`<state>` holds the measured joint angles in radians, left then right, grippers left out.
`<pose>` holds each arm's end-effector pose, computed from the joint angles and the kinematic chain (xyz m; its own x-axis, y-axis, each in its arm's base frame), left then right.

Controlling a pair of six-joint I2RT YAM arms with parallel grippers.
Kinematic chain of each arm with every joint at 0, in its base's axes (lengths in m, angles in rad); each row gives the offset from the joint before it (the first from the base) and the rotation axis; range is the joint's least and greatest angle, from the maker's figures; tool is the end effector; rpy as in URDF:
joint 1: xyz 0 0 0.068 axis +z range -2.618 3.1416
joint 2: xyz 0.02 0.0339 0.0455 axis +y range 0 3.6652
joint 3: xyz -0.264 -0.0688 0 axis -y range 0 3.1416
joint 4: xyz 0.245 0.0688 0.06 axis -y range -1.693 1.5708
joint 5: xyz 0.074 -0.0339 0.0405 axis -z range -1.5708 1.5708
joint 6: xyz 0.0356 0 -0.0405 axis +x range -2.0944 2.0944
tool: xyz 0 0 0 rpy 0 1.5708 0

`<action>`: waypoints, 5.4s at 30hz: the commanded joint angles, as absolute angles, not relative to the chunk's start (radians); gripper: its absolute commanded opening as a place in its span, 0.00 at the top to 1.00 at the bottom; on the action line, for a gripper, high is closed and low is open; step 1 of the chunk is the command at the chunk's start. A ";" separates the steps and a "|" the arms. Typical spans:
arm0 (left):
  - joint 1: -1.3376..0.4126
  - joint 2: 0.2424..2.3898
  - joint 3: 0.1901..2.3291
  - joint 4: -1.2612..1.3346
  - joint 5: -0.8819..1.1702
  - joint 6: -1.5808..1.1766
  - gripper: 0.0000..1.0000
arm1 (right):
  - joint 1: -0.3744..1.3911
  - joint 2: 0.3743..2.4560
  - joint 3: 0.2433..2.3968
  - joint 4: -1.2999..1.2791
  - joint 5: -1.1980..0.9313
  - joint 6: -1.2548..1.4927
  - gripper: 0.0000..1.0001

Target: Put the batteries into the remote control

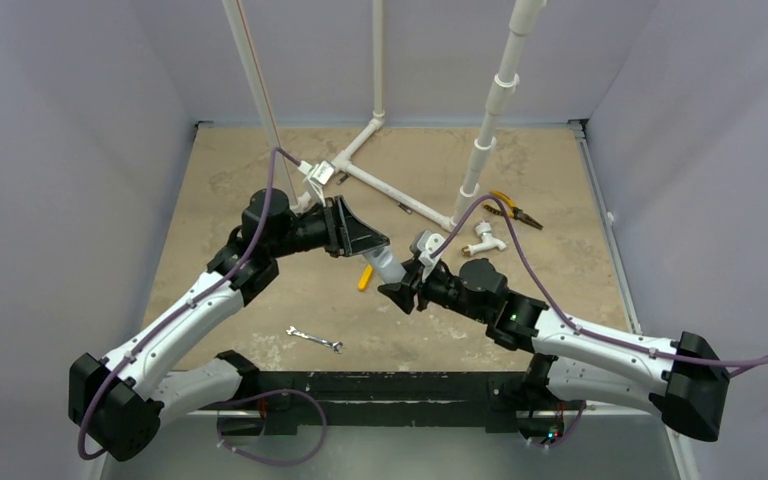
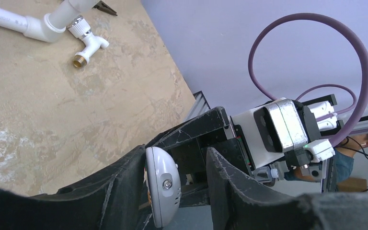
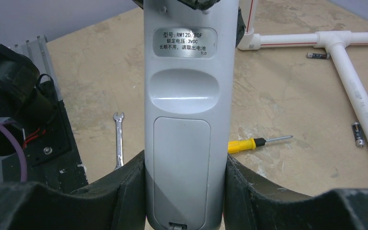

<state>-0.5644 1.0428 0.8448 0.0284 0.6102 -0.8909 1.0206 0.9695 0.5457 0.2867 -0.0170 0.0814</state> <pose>0.1925 -0.1460 0.3348 -0.8017 -0.2468 -0.5445 0.4647 0.3156 -0.8273 0.1183 0.1940 0.2702 -0.1412 -0.0748 -0.9871 -0.8524 0.5162 0.0829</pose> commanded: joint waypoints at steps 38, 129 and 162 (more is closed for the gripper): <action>-0.624 1.039 0.876 -0.034 0.516 -0.806 1.00 | 1.023 0.846 0.645 0.161 -0.070 -0.045 0.15; -0.625 1.190 0.775 0.153 0.743 -0.924 1.00 | 1.025 0.682 0.572 -0.040 -0.213 -0.727 0.44; -0.625 1.245 0.772 0.199 0.765 -0.975 1.00 | 1.025 0.641 0.580 -0.140 -0.169 -0.735 0.43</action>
